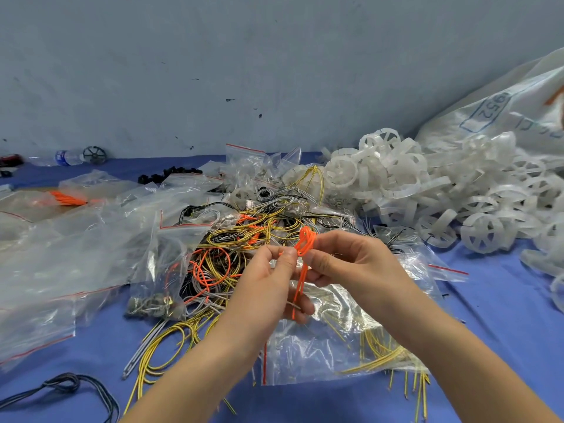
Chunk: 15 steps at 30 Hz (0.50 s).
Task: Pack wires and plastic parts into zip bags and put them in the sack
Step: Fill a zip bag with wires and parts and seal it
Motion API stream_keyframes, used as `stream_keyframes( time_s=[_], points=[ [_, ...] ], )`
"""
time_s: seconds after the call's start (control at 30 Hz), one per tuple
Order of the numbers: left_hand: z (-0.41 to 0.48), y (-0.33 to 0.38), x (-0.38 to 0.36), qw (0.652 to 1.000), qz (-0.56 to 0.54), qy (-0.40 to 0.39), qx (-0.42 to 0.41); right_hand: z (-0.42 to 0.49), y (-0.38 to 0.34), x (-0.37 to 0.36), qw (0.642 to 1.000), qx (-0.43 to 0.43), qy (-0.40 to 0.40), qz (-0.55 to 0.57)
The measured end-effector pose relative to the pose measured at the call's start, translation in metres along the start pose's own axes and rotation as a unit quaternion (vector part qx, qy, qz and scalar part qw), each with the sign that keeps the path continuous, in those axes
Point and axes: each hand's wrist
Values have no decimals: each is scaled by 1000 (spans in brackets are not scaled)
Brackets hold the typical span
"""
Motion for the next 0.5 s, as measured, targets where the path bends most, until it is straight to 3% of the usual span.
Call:
stream_keyframes(
  time_s=[0.3, 0.4, 0.5],
  points=[
    [0, 8, 26, 992, -82, -74, 68, 0, 2, -7, 995, 51, -2, -85],
    [5, 8, 44, 999, -20, -36, 30, -1, 7, -14, 980, 59, 20, -191],
    [11, 9, 71, 993, 113, 20, -1, -6, 10, -25, 941, 103, 11, -323]
  ],
)
Point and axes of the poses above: each hand's wrist, its own z-axis towards the middle knuckle, its own x-axis out of the back of the hand, y = z × x, and after that the axes turned 1 degree about -z, right-handed
